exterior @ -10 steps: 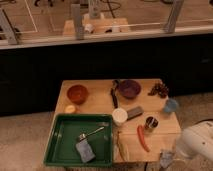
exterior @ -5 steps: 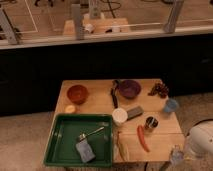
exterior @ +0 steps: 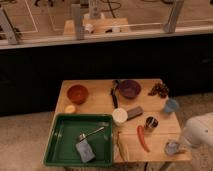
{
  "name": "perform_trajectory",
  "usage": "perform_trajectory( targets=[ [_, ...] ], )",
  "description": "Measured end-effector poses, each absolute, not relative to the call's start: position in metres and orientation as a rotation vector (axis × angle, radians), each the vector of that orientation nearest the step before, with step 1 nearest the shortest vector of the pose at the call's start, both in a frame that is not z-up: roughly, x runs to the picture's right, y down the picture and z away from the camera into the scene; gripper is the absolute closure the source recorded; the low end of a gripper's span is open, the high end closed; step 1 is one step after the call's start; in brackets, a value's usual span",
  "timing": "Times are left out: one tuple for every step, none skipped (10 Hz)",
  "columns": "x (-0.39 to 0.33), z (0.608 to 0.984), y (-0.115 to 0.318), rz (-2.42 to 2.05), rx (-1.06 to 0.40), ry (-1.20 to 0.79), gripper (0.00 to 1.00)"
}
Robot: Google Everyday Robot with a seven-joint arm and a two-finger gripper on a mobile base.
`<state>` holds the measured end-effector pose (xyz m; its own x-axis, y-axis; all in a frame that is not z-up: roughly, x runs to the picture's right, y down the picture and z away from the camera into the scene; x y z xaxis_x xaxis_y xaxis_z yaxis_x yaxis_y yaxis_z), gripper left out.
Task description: Wipe table surface with towel
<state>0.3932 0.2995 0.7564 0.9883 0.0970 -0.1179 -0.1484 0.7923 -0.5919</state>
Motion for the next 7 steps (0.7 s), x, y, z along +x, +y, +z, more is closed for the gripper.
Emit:
perform_trajectory(
  targets=[
    [0.38, 0.763, 0.291, 0.126, -0.631, 0.066, 0.96],
    [0.374, 0.765, 0.286, 0.121, -0.622, 0.056, 0.96],
    [0.371, 0.765, 0.283, 0.116, -0.616, 0.049, 0.96],
    [0.365, 0.765, 0.281, 0.108, -0.612, 0.036, 0.96],
    [0.357, 0.765, 0.281, 0.097, -0.61, 0.021, 0.96],
    [0.344, 0.764, 0.281, 0.078, -0.611, 0.002, 0.96],
    [0.331, 0.763, 0.281, 0.055, -0.611, -0.019, 0.96]
  ],
)
